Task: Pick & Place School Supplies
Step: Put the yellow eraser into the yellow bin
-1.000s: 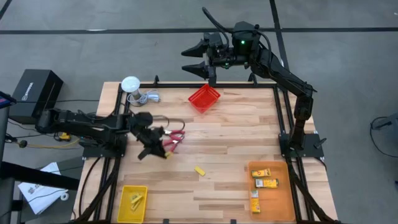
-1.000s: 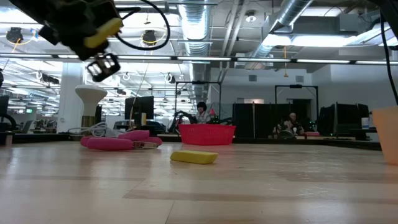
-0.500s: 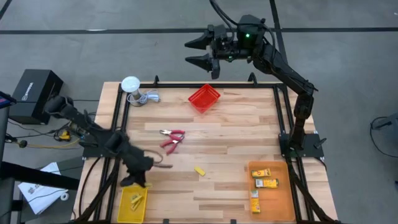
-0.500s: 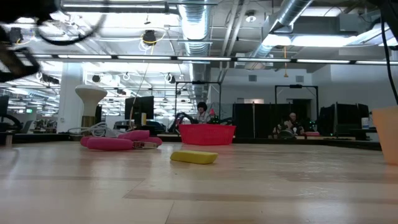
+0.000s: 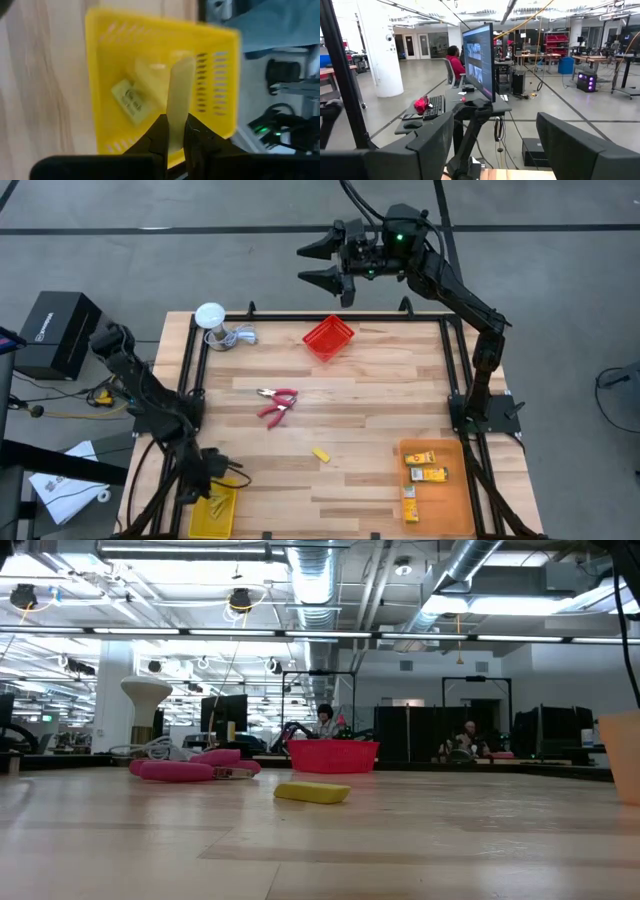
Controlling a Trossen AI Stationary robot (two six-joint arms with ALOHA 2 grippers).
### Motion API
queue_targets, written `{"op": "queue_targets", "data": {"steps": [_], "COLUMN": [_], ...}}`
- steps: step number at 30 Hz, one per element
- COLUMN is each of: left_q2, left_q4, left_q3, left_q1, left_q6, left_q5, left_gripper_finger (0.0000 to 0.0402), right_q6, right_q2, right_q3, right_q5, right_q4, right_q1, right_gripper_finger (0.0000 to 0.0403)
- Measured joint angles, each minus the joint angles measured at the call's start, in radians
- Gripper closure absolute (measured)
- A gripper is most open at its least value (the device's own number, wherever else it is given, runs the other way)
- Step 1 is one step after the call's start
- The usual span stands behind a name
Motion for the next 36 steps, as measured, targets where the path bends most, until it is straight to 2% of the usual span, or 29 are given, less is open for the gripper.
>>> {"op": "queue_targets", "data": {"steps": [7, 9, 11, 15, 19, 22, 26, 29, 32, 36], "left_q2": [0.15, 0.167, 0.17, 0.148, 0.105, 0.055, -0.03, -0.113, -0.212, -0.346], "left_q4": [0.003, 0.015, 0.013, 0.012, 0.015, 0.015, 0.018, 0.036, 0.047, 0.053], "left_q3": [0.0, 0.0, 0.0, 0.0, 0.0, 0.0, 0.0, 0.0, 0.0, 0.0], "left_q1": [-0.023, -0.023, -0.022, -0.018, -0.018, -0.015, 0.002, 0.032, 0.077, 0.17], "left_q6": [-0.11, -0.139, -0.172, -0.224, -0.257, -0.296, -0.333, -0.334, -0.322, -0.225], "left_q5": [0.023, 0.033, 0.034, 0.034, 0.033, 0.027, 0.005, -0.05, -0.168, -0.353], "left_gripper_finger": [0.0377, 0.036, 0.0328, 0.0263, 0.0217, 0.0197, 0.019, 0.0195, 0.0206, 0.0221], "right_q6": [0.01, 0.017, 0.019, 0.019, 0.018, 0.019, 0.041, 0.039, 0.033, -0.061], "right_q2": [0.0, 0.0, 0.0, 0.0, 0.0, 0.0, -0.004, -0.016, -0.047, -0.101], "right_q3": [0.0, 0.0, 0.0, 0.0, 0.0, 0.0, 0.0, 0.0, -0.001, -0.001], "right_q5": [0.002, 0.0, 0.001, 0.001, 0.001, -0.001, -0.004, -0.008, 0.001, 0.113], "right_q4": [0.019, 0.032, 0.043, 0.045, 0.047, 0.058, 0.116, 0.123, 0.067, -0.079], "right_q1": [0.008, 0.008, 0.007, 0.007, 0.007, 0.007, 0.007, 0.005, -0.013, -0.04], "right_gripper_finger": [0.0128, 0.0128, 0.0128, 0.0128, 0.0128, 0.0128, 0.0128, 0.0128, 0.0128, 0.0128]}}
